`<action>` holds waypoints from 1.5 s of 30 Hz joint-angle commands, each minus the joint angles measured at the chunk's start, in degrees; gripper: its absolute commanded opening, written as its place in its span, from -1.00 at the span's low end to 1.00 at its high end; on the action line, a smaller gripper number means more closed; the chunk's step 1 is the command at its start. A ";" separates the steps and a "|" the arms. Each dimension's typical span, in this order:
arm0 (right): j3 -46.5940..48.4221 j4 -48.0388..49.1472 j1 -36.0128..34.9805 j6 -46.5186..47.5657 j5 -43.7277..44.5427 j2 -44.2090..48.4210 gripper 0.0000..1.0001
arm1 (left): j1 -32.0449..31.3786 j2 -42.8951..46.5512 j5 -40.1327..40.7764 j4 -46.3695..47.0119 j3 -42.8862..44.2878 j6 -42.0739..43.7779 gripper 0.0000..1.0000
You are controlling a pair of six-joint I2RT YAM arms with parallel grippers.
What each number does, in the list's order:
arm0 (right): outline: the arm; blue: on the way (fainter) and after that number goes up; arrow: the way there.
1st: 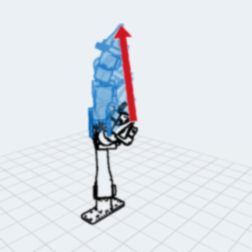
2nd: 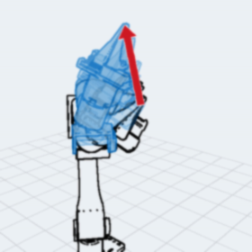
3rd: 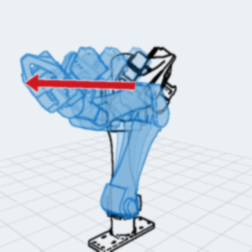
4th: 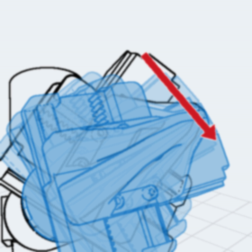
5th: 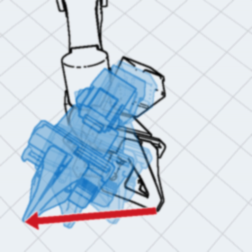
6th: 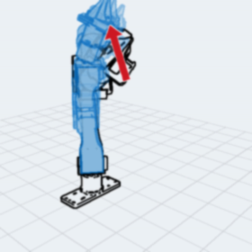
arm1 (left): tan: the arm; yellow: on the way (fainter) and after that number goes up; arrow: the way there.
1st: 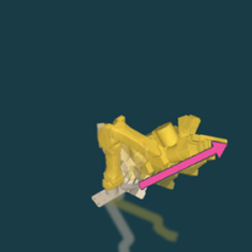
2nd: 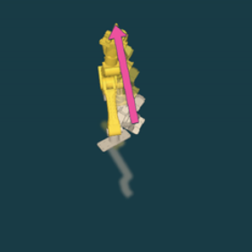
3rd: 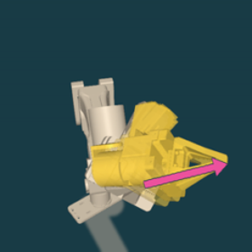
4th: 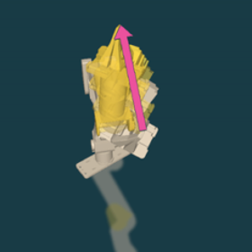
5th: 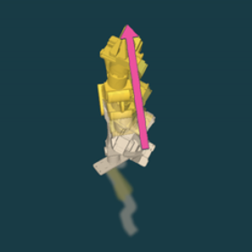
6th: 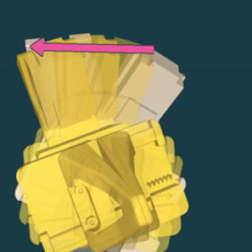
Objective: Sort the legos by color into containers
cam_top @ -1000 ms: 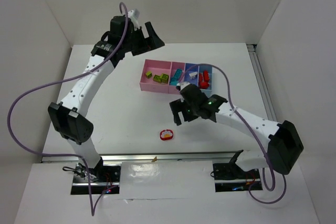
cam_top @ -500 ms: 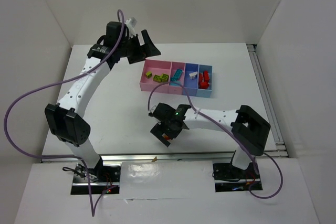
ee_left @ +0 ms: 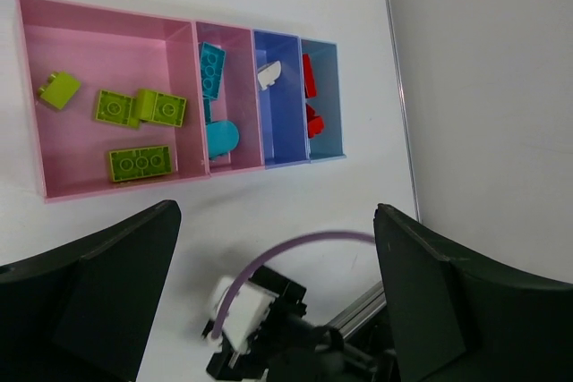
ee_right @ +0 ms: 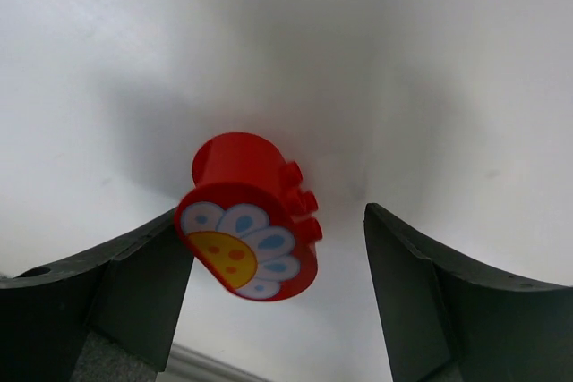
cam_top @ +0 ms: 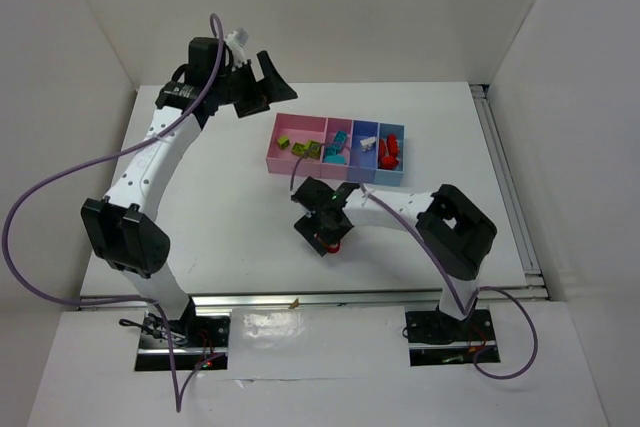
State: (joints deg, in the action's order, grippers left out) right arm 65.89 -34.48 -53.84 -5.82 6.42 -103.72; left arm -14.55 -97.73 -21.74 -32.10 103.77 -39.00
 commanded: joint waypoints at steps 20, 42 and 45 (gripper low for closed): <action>10.65 2.84 17.08 -5.50 1.04 8.18 -0.44 | -2.07 -2.29 3.53 -0.15 2.05 4.10 0.96; 26.65 10.57 38.19 -12.98 18.81 -6.14 0.37 | -2.33 0.79 8.64 -5.43 -0.41 7.89 0.98; 28.93 9.53 38.20 -12.98 19.33 -6.14 0.83 | -2.33 0.79 8.64 -5.96 0.21 7.89 0.98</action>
State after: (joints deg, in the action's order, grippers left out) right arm 89.58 -27.77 -15.94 -18.83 23.64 -110.83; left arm -17.02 -99.77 -13.28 -37.65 103.48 -32.71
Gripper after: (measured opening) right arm 0.883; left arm 0.990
